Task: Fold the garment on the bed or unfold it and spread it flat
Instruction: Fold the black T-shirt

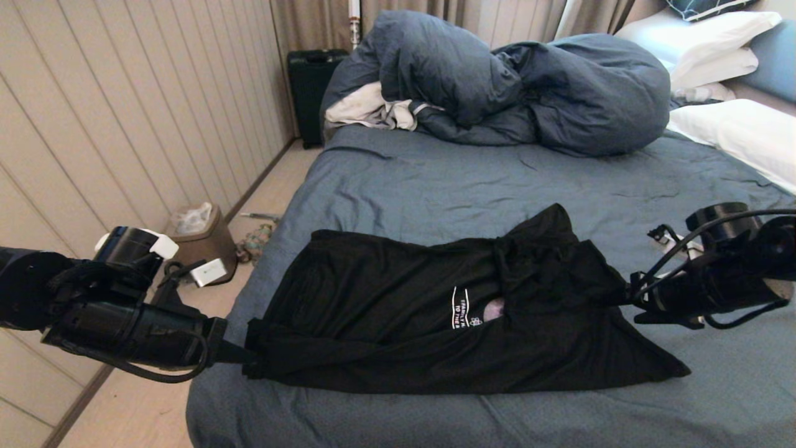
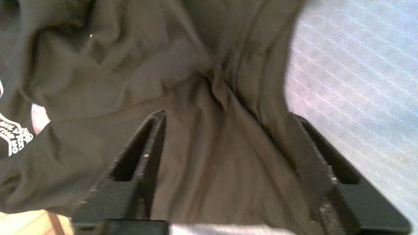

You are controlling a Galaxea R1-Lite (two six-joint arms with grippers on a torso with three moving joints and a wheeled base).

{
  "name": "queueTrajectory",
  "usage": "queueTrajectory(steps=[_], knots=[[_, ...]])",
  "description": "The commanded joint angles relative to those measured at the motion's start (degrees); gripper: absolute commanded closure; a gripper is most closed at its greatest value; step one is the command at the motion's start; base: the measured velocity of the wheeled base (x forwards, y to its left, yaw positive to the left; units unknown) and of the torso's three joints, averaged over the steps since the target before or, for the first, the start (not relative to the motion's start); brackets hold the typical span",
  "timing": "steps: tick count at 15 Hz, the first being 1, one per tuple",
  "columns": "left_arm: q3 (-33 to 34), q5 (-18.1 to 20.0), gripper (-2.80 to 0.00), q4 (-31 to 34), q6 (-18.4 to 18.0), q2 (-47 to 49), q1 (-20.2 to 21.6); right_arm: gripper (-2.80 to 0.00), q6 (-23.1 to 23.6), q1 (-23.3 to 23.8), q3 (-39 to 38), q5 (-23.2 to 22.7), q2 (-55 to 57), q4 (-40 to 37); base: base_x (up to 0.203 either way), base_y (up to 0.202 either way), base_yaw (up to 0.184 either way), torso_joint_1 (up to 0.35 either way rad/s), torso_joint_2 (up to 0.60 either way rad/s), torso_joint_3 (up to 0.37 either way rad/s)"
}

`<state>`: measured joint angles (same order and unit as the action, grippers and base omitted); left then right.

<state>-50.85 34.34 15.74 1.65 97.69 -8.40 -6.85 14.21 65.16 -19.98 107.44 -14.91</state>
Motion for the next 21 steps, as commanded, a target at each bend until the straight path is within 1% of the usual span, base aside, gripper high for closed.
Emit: queueTrajectory(steps=[1,3,6,8,12,13,17,18,21], knots=[[-0.2,0.1,0.00,0.1,0.0,0.3,0.0,-2.80,-0.3,-1.4,0.8,-0.1,1.8,0.8,0.000,0.000,0.000,0.000,0.00,0.000],[-0.1,0.0,0.00,0.1,0.0,0.6,0.0,-2.80,-1.1,-1.7,1.5,-0.1,1.7,3.0,0.000,0.000,0.000,0.000,0.00,0.000],[-0.4,-0.1,0.00,0.1,-0.1,1.8,0.0,-2.80,-1.1,-3.0,2.8,-0.1,2.3,3.0,0.000,0.000,0.000,0.000,0.00,0.000],[-0.5,-0.1,0.00,0.1,-0.1,2.0,0.0,-2.80,-1.4,-4.8,2.8,-0.2,2.0,3.1,0.000,0.000,0.000,0.000,0.00,0.000],[-0.4,-0.1,0.00,0.1,-0.1,2.0,0.0,-2.80,-1.9,-7.6,0.4,-0.1,1.1,7.9,0.000,0.000,0.000,0.000,0.00,0.000],[-0.4,-0.1,0.00,0.1,-0.1,2.0,0.0,-2.80,-2.0,-8.2,0.3,0.0,1.5,8.0,0.000,0.000,0.000,0.000,0.00,0.000],[-0.2,-0.1,0.00,0.1,-0.1,2.0,0.0,-2.80,-1.8,-8.1,-1.4,0.0,1.9,8.3,0.000,0.000,0.000,0.000,0.00,0.000],[-0.2,-0.1,0.00,0.1,-0.1,2.0,-0.1,0.00,-1.9,-8.1,-1.4,0.0,1.9,8.2,0.000,0.000,0.000,0.000,0.00,0.000],[-0.1,-0.1,0.00,0.1,-0.1,1.8,-0.2,0.00,-1.9,-7.5,-2.9,-0.1,1.3,8.4,0.000,0.000,0.000,0.000,0.00,0.000]])
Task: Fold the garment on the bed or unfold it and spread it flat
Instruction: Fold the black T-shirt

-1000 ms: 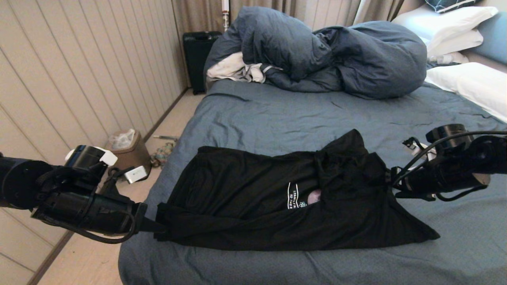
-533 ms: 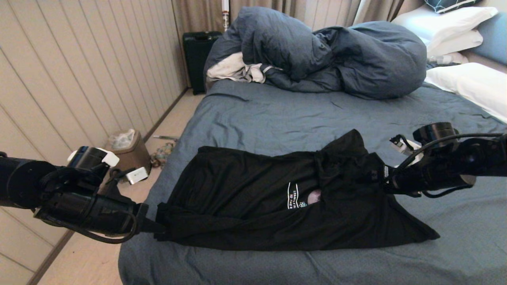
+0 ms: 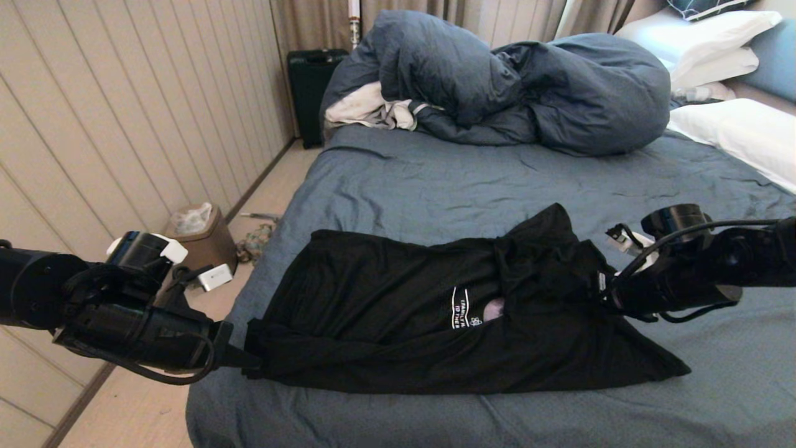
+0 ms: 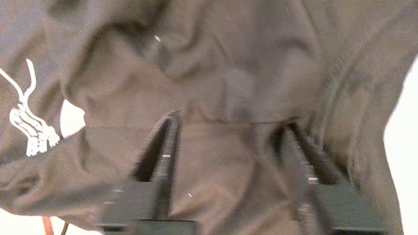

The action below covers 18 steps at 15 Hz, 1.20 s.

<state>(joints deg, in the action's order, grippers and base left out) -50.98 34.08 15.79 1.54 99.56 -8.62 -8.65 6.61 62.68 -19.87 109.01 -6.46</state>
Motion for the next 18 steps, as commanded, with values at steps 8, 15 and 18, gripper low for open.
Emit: queueTrajectory(steps=[8,15,18], knots=[[0.4,0.2,0.00,0.2,-0.1,-0.6,-1.1,0.00,0.8,2.0,-4.6,0.1,-4.5,-0.6,0.000,0.000,0.000,0.000,0.00,0.000],[0.5,0.1,0.00,0.3,-0.3,-1.7,-1.1,0.00,5.2,6.1,-7.9,0.2,-12.2,-11.8,0.000,0.000,0.000,0.000,0.00,0.000],[0.5,0.1,0.00,0.6,-0.4,-2.1,-1.1,0.00,7.9,9.0,-9.4,0.3,-12.5,-12.1,0.000,0.000,0.000,0.000,0.00,0.000]])
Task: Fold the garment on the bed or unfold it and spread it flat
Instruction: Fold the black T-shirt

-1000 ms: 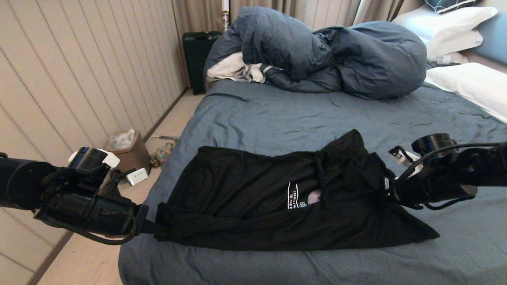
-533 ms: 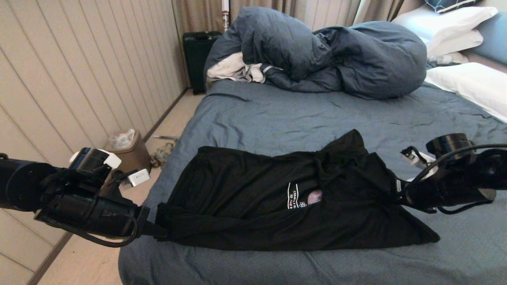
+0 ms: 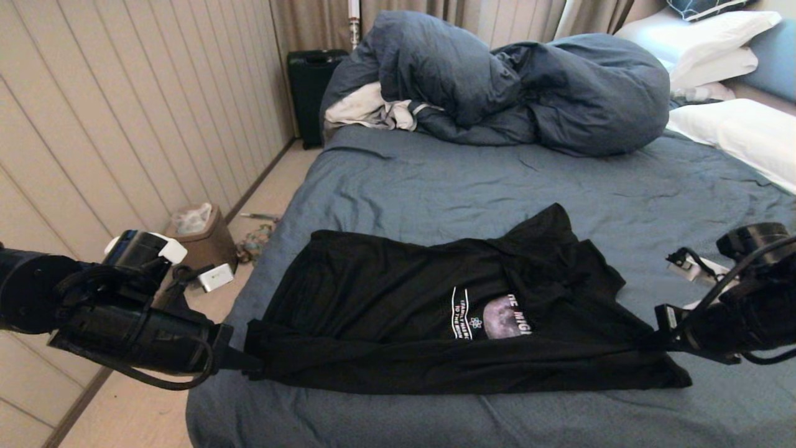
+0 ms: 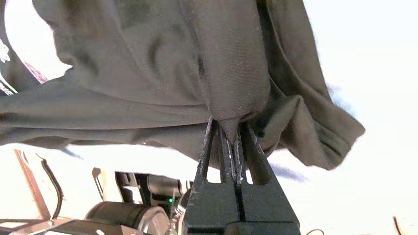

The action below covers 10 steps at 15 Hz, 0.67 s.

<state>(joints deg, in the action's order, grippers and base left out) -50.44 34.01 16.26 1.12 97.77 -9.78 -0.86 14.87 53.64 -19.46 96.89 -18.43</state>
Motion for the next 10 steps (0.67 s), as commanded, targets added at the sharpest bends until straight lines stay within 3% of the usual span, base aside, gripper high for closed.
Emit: queueTrajectory(steps=[1,5,8,9,10], knots=[[0.0,0.2,0.00,0.1,0.0,-0.3,0.0,0.00,0.2,1.0,-0.9,-0.1,-0.4,-0.1,0.000,0.000,0.000,0.000,0.00,0.000],[0.1,0.2,0.00,0.1,-0.1,-0.3,0.0,0.00,4.4,4.3,-4.1,-0.1,0.4,0.1,0.000,0.000,0.000,0.000,0.00,0.000],[0.1,0.2,0.00,0.0,-0.1,-0.1,0.0,0.00,4.1,4.4,-4.0,-0.2,1.1,0.6,0.000,0.000,0.000,0.000,0.00,0.000],[0.1,0.2,0.00,0.0,-0.1,-0.1,0.0,-2.80,4.3,4.4,-3.9,-0.3,1.5,0.7,0.000,0.000,0.000,0.000,0.00,0.000],[0.1,0.2,0.00,0.0,-0.1,-0.1,0.0,-2.80,4.0,4.4,-3.6,-0.7,1.6,0.7,0.000,0.000,0.000,0.000,0.00,0.000]])
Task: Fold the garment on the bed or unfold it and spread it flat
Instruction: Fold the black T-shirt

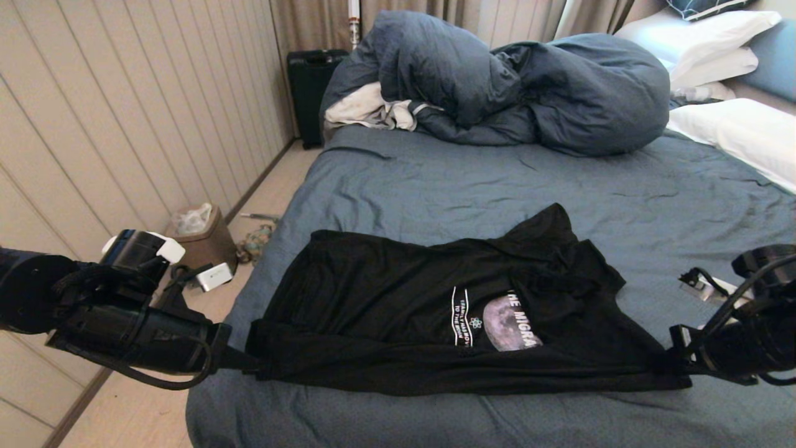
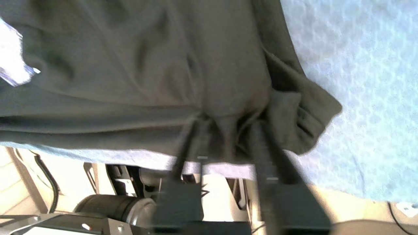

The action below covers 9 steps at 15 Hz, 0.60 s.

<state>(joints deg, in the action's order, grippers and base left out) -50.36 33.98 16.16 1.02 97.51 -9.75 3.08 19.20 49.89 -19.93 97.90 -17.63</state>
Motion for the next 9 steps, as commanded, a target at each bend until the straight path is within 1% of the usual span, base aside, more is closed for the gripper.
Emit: queueTrajectory(steps=[1,4,8,9], knots=[[0.0,0.2,0.00,0.1,0.0,0.2,0.0,-2.80,0.0,0.1,0.4,-0.3,0.6,-0.1,0.000,0.000,0.000,0.000,0.00,0.000],[-0.1,0.3,0.00,-0.1,0.1,0.4,0.0,-2.80,-0.6,0.2,3.8,-0.3,0.4,-0.3,0.000,0.000,0.000,0.000,0.00,0.000],[-0.3,0.4,0.00,-0.3,0.6,-0.3,0.2,-2.80,-5.3,1.7,13.5,-0.3,0.2,-0.5,0.000,0.000,0.000,0.000,0.00,0.000],[-0.5,0.4,0.00,-0.3,0.6,-0.4,0.4,0.00,-7.0,2.0,15.0,-0.4,0.4,-0.5,0.000,0.000,0.000,0.000,0.00,0.000]])
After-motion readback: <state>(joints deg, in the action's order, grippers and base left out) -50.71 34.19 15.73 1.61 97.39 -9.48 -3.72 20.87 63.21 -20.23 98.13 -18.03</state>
